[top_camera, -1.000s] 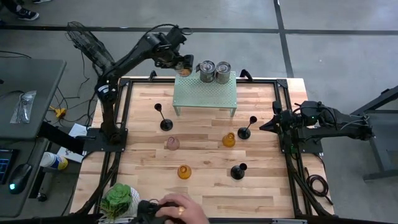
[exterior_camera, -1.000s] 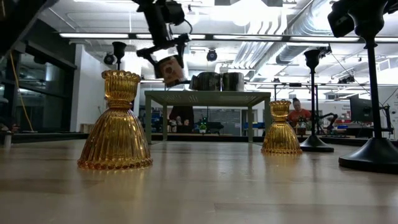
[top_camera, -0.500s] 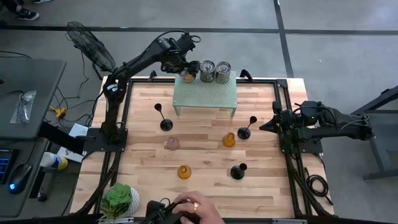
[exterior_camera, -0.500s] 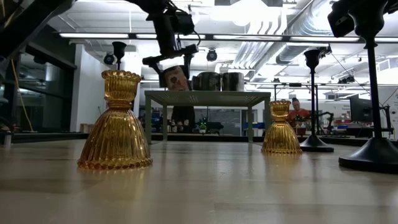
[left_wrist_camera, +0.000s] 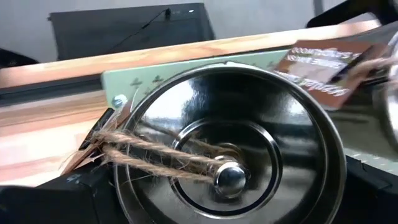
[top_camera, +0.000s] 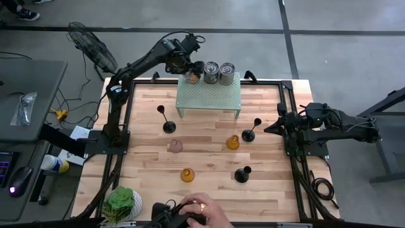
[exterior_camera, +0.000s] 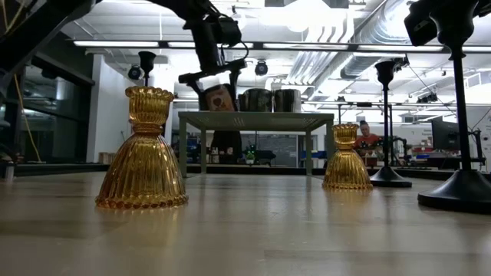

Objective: Pick & Place candle stick holders
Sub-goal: Put the scented candle on the shelf

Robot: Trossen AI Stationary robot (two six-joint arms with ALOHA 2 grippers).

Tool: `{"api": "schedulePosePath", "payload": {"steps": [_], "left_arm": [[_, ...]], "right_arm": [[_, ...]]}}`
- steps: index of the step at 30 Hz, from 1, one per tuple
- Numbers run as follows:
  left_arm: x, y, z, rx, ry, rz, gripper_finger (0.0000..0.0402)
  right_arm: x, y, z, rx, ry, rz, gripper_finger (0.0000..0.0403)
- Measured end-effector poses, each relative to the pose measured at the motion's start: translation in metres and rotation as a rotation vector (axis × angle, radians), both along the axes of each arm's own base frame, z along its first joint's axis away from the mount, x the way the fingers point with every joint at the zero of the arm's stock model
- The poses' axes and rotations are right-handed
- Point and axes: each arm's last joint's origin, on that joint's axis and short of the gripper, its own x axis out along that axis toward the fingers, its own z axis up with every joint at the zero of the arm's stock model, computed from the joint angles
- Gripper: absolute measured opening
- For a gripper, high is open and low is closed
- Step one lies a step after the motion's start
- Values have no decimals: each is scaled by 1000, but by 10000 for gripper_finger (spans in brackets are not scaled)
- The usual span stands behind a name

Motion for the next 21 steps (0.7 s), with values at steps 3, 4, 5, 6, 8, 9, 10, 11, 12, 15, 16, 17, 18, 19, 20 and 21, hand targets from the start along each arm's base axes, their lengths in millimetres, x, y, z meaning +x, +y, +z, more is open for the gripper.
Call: {"api": "schedulePosePath", "payload": {"steps": [3,4,5,6,8,9,10,11,12,15,16,17,18,19,20,21], "left_arm": [[1,0,-1,2,2,1,363],[0,0,-1,4,5,3,363],[0,1,-1,7,5,4,363],[1,1,-1,9,5,5,363],[0,1,-1,9,7,3,363],[1,1,-1,12,8,0,363],[0,1,-1,14,10,-4,363],[0,1,-1,15,12,-7,363],[0,1,-1,15,11,-8,363],[1,0,-1,3,2,-17,363],[1,0,-1,4,2,-19,363],[1,0,-1,4,2,-19,363],[1,0,-1,5,1,-19,363],[1,1,0,7,-1,-20,363],[1,1,0,11,-2,-24,365],[2,1,0,18,-2,-36,368]], "right_arm": [[0,0,0,0,0,0,3],[0,0,0,0,0,0,3],[0,0,0,0,0,1,3],[0,0,0,0,0,1,3],[0,0,0,0,0,0,3],[0,0,0,0,0,1,3],[0,0,0,0,0,0,3],[0,0,0,0,0,0,3],[0,0,0,0,0,0,3],[0,0,0,0,0,1,3],[0,0,0,0,0,0,3],[0,0,0,0,0,1,3],[0,0,0,0,0,1,3],[0,0,0,0,0,0,3],[0,0,0,0,0,0,3],[0,0,0,0,0,0,3]]}}
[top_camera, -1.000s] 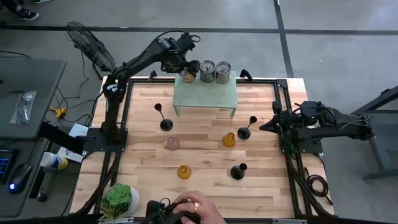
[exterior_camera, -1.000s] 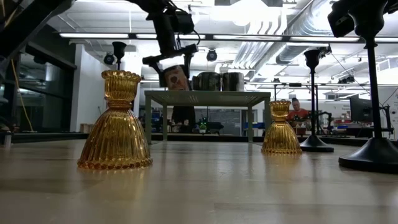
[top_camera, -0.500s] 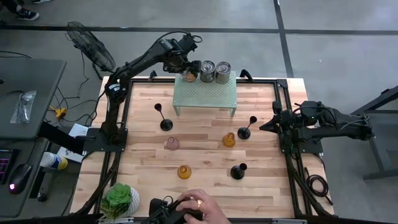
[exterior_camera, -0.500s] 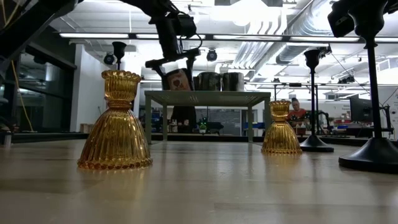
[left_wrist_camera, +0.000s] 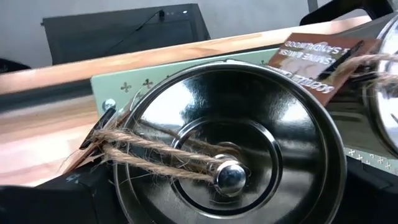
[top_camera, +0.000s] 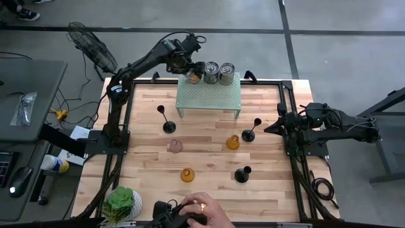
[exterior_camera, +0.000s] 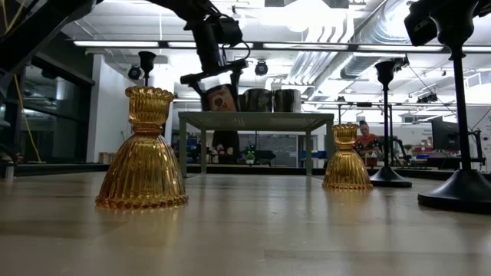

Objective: Pick & Place candle stick holders
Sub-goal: Put the scented candle on the shelf

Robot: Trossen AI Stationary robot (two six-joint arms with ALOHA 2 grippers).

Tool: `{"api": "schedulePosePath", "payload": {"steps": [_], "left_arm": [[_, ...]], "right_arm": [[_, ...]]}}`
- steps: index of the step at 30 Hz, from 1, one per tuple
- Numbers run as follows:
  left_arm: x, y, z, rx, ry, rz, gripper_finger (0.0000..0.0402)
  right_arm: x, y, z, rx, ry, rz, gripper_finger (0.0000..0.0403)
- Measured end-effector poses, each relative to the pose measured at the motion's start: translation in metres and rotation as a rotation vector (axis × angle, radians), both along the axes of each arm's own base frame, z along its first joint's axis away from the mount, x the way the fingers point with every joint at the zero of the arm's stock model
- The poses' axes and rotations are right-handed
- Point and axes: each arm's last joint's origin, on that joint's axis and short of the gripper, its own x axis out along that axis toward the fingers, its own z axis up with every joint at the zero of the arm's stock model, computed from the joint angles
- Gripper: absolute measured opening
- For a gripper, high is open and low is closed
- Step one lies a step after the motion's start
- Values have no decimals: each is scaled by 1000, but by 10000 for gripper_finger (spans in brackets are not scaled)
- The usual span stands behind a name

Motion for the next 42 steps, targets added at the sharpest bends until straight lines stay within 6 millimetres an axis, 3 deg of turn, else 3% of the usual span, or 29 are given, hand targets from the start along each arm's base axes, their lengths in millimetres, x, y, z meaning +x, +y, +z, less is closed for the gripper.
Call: {"api": "schedulePosePath", "payload": {"steps": [6,19,24,35,42], "left_arm": [[2,-1,0,37,21,-31,396],[6,-1,3,63,-12,-59,395],[5,-2,17,101,-37,-82,395],[8,-7,18,111,-32,-128,395],[-2,-12,34,175,-28,-134,395]], "right_arm": [[0,0,0,0,0,0,3],[0,0,0,0,0,0,3],[0,0,0,0,0,0,3],[0,0,0,0,0,0,3],[0,0,0,0,0,0,3]]}}
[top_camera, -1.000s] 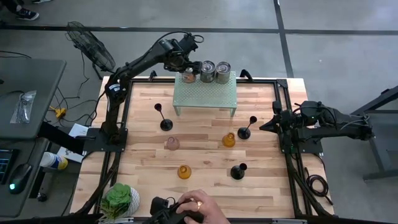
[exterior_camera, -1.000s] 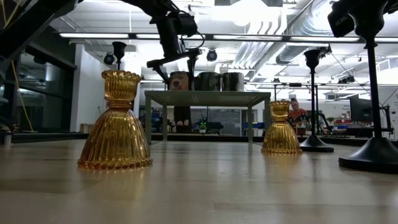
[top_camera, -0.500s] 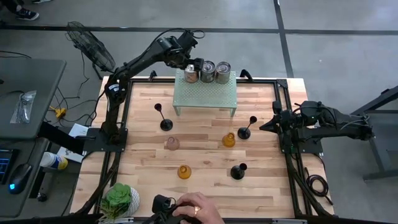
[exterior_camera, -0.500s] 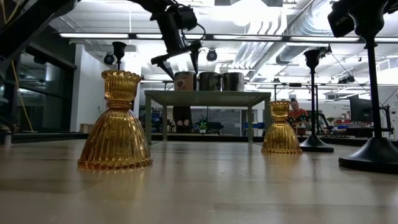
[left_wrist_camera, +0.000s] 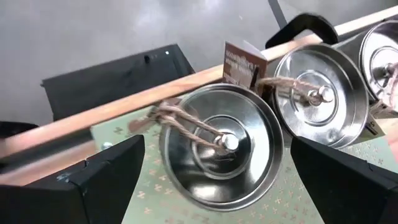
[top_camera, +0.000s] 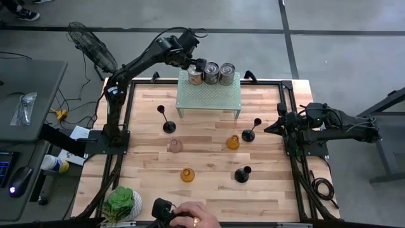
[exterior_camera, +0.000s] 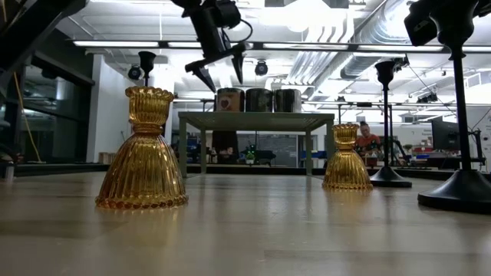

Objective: Pick & Place candle stick holders
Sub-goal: Put the scented candle on the shelf, then put the top left black candle holder on the shelf

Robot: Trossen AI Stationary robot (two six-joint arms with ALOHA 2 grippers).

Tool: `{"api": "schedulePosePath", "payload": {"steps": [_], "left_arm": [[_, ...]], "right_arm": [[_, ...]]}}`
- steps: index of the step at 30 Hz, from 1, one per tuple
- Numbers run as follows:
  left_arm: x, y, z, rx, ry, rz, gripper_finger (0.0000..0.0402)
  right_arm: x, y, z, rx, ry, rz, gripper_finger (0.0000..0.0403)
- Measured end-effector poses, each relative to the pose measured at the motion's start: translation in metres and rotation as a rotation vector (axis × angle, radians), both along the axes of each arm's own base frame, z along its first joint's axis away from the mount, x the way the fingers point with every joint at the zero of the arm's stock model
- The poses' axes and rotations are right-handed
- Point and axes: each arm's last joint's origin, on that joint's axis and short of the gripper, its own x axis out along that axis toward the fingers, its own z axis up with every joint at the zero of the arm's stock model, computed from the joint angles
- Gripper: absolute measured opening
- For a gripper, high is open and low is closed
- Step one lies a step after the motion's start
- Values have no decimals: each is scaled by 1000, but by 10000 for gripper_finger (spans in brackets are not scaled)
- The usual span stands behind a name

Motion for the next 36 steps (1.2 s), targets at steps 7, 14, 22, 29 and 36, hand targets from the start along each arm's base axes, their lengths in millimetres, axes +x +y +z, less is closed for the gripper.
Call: {"api": "schedulePosePath", "payload": {"steps": [7,14,22,29,36], "left_arm": [[-10,-7,16,59,7,-17,395],[-30,-27,37,110,77,-109,395],[-55,-65,52,71,217,-227,395],[-64,-89,51,-62,232,-232,395],[-67,-113,43,-115,245,-268,395]], "right_arm": [[0,0,0,0,0,0,3],[0,0,0,0,0,0,3],[0,0,0,0,0,0,3],[0,0,0,0,0,0,3],[0,0,0,0,0,0,3]]}}
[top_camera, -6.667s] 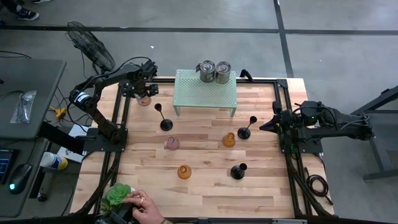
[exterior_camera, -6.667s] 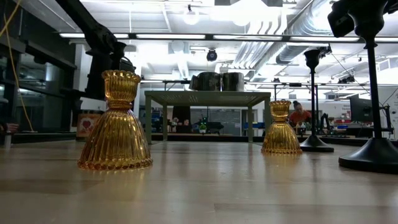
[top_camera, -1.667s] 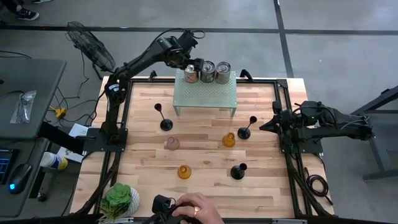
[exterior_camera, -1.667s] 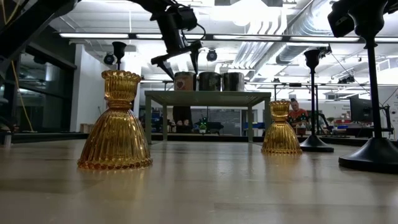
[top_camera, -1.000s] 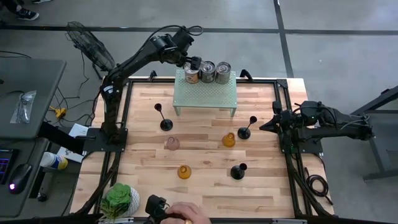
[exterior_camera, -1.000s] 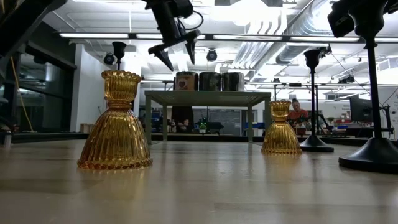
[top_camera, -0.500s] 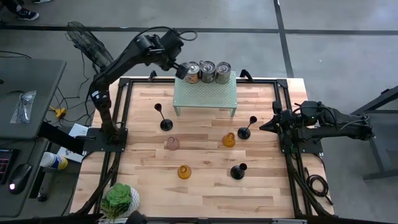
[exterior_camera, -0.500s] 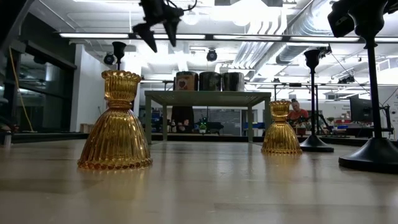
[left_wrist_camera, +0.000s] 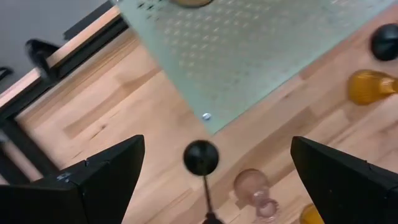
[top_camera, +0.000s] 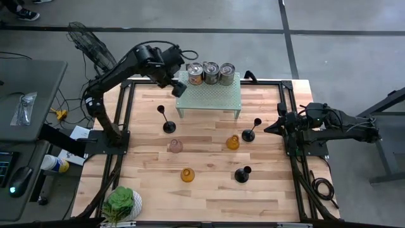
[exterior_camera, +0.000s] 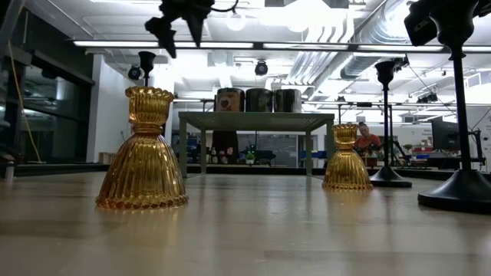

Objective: Pick & Place candle stick holders
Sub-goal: Put the top left black candle holder on the shelf

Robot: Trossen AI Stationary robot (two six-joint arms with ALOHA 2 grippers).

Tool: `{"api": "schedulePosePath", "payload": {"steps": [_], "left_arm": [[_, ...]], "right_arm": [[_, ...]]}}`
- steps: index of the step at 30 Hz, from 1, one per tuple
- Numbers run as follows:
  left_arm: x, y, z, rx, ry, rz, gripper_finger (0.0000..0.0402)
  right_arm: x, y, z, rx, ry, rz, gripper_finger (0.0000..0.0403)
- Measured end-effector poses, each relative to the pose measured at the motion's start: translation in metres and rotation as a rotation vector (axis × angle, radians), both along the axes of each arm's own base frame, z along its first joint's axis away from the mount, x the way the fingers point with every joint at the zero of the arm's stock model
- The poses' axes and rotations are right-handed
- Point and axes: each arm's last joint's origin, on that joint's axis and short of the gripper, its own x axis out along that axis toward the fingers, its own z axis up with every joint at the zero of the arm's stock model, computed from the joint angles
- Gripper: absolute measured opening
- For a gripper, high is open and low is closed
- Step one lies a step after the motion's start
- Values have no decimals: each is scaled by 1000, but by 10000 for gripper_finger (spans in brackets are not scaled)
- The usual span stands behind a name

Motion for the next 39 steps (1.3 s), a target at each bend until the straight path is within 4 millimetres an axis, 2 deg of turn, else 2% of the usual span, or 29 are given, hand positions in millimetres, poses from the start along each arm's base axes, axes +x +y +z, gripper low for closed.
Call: {"api": "schedulePosePath", "payload": {"steps": [12,14,18,39], "left_arm": [[-35,-44,-31,-32,114,20,395],[-39,-47,-37,-37,127,26,395],[-38,-54,-43,-43,145,16,395],[-22,-56,-53,-71,155,-48,395]], "right_arm": [[0,0,0,0,0,0,3],[0,0,0,0,0,0,3],[0,0,0,0,0,0,3],[0,0,0,0,0,0,3]]}}
